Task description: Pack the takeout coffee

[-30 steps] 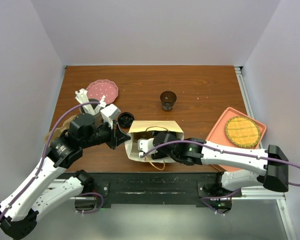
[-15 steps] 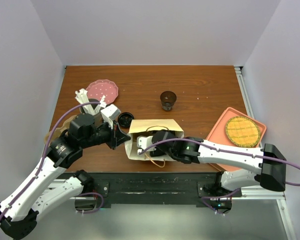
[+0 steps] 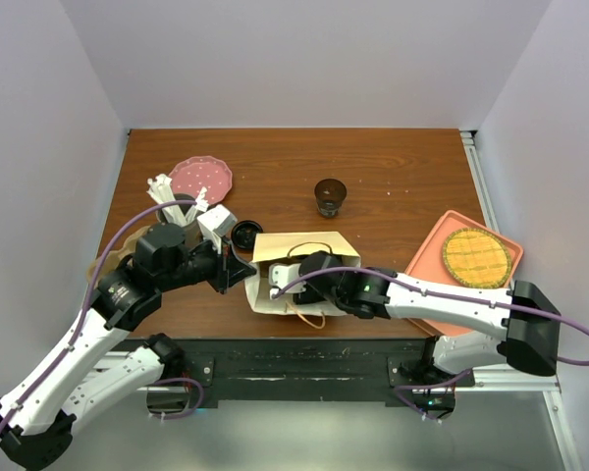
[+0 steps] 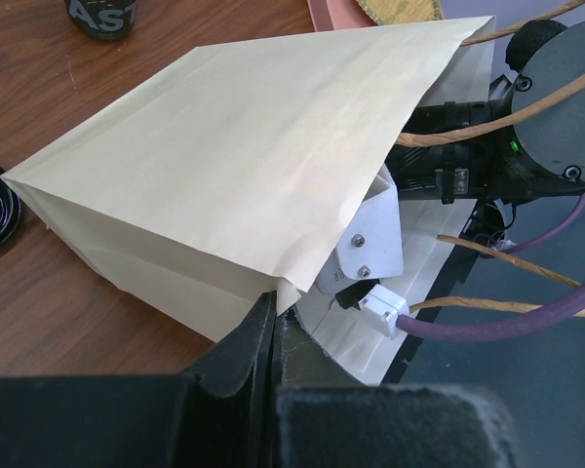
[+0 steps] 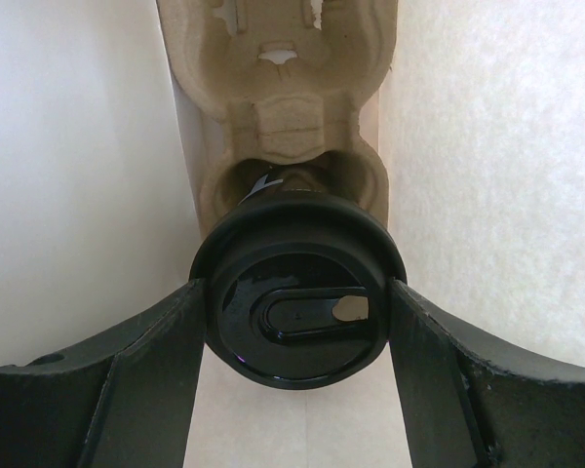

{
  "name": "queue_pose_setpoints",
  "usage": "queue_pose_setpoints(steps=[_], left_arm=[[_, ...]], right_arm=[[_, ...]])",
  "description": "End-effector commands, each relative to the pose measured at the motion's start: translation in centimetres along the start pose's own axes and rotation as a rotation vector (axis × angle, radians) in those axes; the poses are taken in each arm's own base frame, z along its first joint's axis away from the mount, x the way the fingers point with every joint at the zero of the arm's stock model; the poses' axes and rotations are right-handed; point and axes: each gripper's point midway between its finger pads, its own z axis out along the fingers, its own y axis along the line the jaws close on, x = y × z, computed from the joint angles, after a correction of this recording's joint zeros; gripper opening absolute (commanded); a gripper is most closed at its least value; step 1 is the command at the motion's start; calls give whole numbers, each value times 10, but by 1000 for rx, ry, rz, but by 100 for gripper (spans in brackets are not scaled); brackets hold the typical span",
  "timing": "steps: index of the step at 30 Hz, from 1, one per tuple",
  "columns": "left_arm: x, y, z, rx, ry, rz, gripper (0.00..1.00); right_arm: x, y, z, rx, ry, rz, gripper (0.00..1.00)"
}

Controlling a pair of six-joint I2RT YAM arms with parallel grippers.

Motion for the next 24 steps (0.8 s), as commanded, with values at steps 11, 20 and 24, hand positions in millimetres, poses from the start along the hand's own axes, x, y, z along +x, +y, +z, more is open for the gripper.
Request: queue_pose_setpoints(steps=[11,20,24], left_arm=[[-5,-12,-5,50,-25,-16,0],[-3,-12,-4,49,-17,-26,0],[-4,-12,-2,52,-17,-29,0]], right_arm=[[1,-6,22,69,-37,45,47],[3,-7,26,81,-32,45,58],[3,-8,26,81,-33,45,60]])
